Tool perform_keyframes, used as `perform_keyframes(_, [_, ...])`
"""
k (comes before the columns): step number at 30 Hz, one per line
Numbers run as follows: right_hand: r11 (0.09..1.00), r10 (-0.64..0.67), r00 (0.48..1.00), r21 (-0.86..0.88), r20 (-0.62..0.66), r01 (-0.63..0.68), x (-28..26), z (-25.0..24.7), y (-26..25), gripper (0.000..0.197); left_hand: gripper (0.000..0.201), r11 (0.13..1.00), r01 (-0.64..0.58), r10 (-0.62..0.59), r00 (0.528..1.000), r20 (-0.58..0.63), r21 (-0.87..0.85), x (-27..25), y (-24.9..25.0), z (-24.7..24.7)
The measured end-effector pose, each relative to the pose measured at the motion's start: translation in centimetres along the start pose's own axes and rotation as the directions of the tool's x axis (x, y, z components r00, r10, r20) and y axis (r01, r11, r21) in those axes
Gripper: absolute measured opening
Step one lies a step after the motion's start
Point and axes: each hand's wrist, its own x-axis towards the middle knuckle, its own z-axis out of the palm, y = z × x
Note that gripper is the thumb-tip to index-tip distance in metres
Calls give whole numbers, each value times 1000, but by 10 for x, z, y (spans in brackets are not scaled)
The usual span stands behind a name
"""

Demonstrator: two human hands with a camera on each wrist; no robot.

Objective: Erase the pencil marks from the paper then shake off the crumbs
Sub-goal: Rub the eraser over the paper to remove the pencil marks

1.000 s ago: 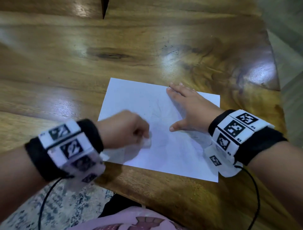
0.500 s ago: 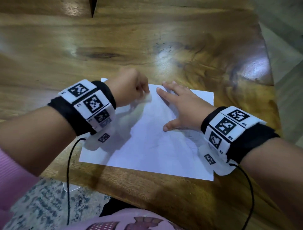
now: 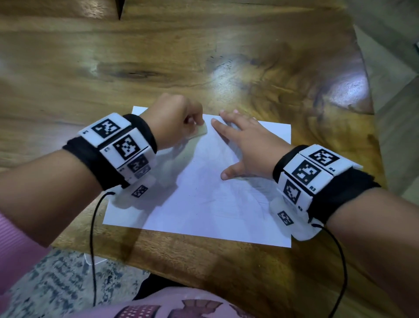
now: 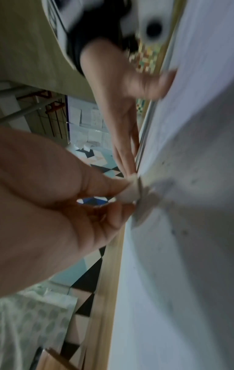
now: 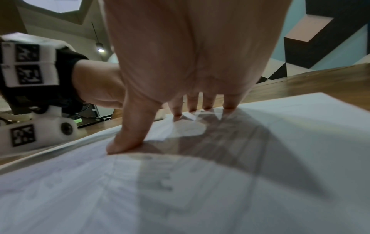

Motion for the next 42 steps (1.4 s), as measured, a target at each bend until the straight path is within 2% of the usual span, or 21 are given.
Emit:
perform_keyframes(2, [1000,-2,1000,3,-2,2,0,0,1,109,15,1000,1,2,995,103,-30,-9,-1,-1])
perform_keyframes(3, [1000,-2,1000,5,0,2,0,0,1,109,16,1000,9,-6,995,98,-30,-10,-2,-2])
perform_keyframes(8, [1000,-4,1000,-6,-6,4,0,0,0,108,17,999,40,-39,994,-101,15,-1,4,3])
perform_keyframes(11, [1000,1,1000,-6,-2,-1,1,0,-1,108,11,999,-42,41,998,46,20,-18,2,7])
perform_keyframes(13, [1000,-1,1000,-11,2,1,0,-1,-1,109,21,991,-126,116,971,207,37,-37,3,9])
perform_keyframes(14, [1000,-3,1000,-13,2,3,0,-1,-1,109,18,989,-144,132,959,251,30,-41,3,10])
perform_keyframes(16, [1000,1,1000,-5,-1,-1,0,-1,-1,108,4,991,-129,121,977,175,34,-34,1,10])
perform_keyframes(18, [1000,4,1000,4,-7,-4,0,0,-1,108,14,998,-38,37,999,23,46,-18,0,7])
perform_keyframes(20, [1000,6,1000,10,-6,-6,0,0,-1,108,12,998,-29,30,1000,-9,63,-14,1,9])
perform_keyframes(22, [1000,2,1000,13,-3,-2,0,0,-1,108,10,984,-153,142,983,116,94,-31,2,15])
perform_keyframes(24, [1000,1,1000,5,-4,-1,0,0,-1,108,30,964,-254,221,934,281,85,-54,4,19])
perform_keyframes(25, [1000,3,1000,3,-5,-3,0,0,-1,108,33,963,-259,224,922,316,72,-59,5,19])
perform_keyframes(26, [1000,3,1000,4,-6,-3,0,0,-1,108,29,966,-252,224,926,303,55,-56,5,17])
perform_keyframes(28, [1000,4,1000,14,-9,-4,0,0,-1,108,6,978,-197,186,972,145,69,-36,6,15])
perform_keyframes(29, [1000,7,1000,17,-11,-6,0,0,-1,107,10,986,-145,142,989,50,80,-23,6,13])
perform_keyframes(31, [1000,11,1000,14,-17,-11,-1,-1,-2,107,14,993,-80,84,996,-43,92,-5,7,11])
perform_keyframes(34, [1000,8,1000,20,-23,-8,-1,-1,-2,107,5,985,-138,134,990,43,105,-20,8,15])
perform_keyframes(36, [1000,6,1000,17,-17,-5,-1,-1,-2,107,25,963,-260,243,952,189,75,-46,7,20])
perform_keyframes(38, [1000,7,1000,10,-12,-7,-1,-1,-2,107,36,958,-283,263,927,268,41,-59,8,21])
perform_keyframes(40, [1000,3,1000,9,-14,-3,-1,0,-2,107,17,963,-263,245,947,206,65,-48,6,21])
perform_keyframes(42, [1000,5,1000,9,-20,-5,0,0,-2,107,6,980,-167,162,985,53,106,-24,4,17])
